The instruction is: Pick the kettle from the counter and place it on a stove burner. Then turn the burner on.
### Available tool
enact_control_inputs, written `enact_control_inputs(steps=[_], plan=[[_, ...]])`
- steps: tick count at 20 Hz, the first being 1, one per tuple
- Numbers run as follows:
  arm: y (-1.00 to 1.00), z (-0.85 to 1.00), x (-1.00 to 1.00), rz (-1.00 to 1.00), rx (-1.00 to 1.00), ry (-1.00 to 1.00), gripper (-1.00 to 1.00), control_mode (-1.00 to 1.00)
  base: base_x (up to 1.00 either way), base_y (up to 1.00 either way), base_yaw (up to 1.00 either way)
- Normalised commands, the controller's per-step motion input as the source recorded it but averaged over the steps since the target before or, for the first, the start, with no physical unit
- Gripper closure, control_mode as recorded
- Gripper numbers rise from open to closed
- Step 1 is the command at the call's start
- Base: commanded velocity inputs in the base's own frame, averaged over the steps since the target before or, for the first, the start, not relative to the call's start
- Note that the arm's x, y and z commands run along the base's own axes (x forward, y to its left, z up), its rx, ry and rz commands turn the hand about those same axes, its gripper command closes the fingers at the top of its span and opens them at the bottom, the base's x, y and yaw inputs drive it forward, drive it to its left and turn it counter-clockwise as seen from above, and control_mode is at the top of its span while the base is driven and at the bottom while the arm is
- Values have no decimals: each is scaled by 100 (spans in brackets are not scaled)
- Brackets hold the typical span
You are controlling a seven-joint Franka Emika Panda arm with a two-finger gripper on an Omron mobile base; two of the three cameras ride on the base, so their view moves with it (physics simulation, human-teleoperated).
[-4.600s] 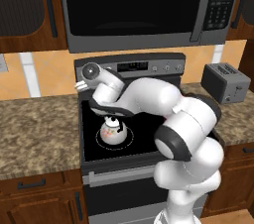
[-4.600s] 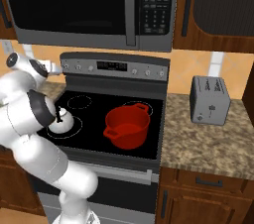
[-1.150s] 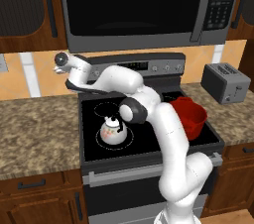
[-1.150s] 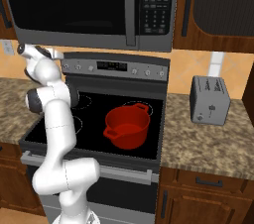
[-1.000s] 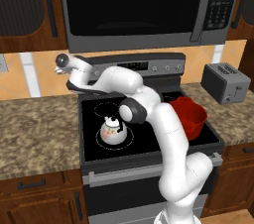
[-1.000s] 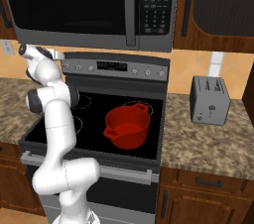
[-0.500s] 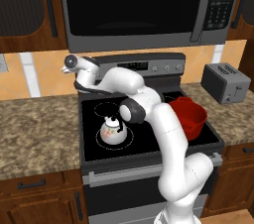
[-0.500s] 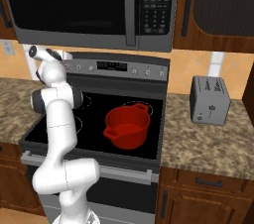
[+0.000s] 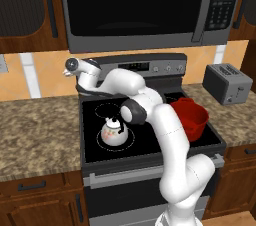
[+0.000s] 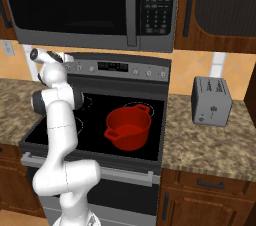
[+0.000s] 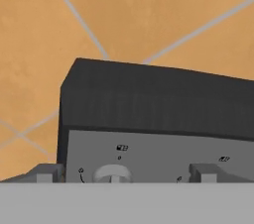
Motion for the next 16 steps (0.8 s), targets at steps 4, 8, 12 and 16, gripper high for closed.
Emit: enact_control_inputs(steps=[4, 8, 12, 16], plan=[[1, -12, 0, 0, -6, 0, -100, -100, 0, 0, 0], [4, -15, 0, 0, -9, 0, -100, -100, 0, 0, 0], [1, -7, 0, 0, -5, -3, -100, -100, 0, 0, 0], [0, 0, 0, 0, 0, -4, -100, -100, 0, 0, 0]])
